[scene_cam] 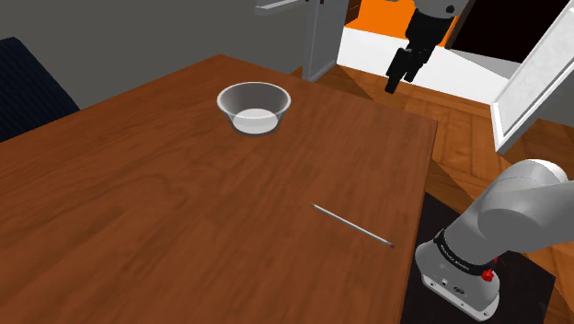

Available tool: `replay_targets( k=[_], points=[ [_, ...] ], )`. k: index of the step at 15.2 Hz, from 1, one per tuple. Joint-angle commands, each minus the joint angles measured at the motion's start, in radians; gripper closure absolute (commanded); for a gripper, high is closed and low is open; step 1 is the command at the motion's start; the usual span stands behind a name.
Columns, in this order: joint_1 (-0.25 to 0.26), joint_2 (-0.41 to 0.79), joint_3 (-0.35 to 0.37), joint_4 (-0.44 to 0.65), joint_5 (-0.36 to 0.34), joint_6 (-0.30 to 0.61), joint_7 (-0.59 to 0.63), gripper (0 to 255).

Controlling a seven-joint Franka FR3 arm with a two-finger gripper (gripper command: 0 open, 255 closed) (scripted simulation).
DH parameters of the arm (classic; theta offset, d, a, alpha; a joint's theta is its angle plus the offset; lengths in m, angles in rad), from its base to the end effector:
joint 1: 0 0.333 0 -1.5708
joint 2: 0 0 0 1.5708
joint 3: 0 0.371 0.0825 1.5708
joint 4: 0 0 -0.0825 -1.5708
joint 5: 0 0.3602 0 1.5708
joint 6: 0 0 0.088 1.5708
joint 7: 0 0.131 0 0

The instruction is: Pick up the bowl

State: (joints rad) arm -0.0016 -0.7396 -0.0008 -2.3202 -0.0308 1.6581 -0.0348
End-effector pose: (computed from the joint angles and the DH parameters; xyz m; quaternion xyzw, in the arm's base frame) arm 0.2698 -0.0045 0.6179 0.9990 0.0170 0.0384 0.0158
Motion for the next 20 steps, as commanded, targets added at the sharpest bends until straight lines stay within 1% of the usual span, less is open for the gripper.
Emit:
replay_targets(
  k=[1, 6, 11, 16, 20],
  points=[
    [0.000, 0.000, 0.000, 0.000, 0.000, 0.000, 0.000, 0],
    [0.029, 0.196, 0.011, 0.122, 0.033, 0.064, -0.011, 0],
    [0.054, 0.390, 0.024, 0.272, 0.064, 0.098, -0.026, 0],
    [0.076, 0.583, 0.040, 0.453, 0.090, 0.101, -0.041, 0],
    [0.092, 0.742, 0.054, 0.625, 0.107, 0.082, -0.050, 0]
  ],
)
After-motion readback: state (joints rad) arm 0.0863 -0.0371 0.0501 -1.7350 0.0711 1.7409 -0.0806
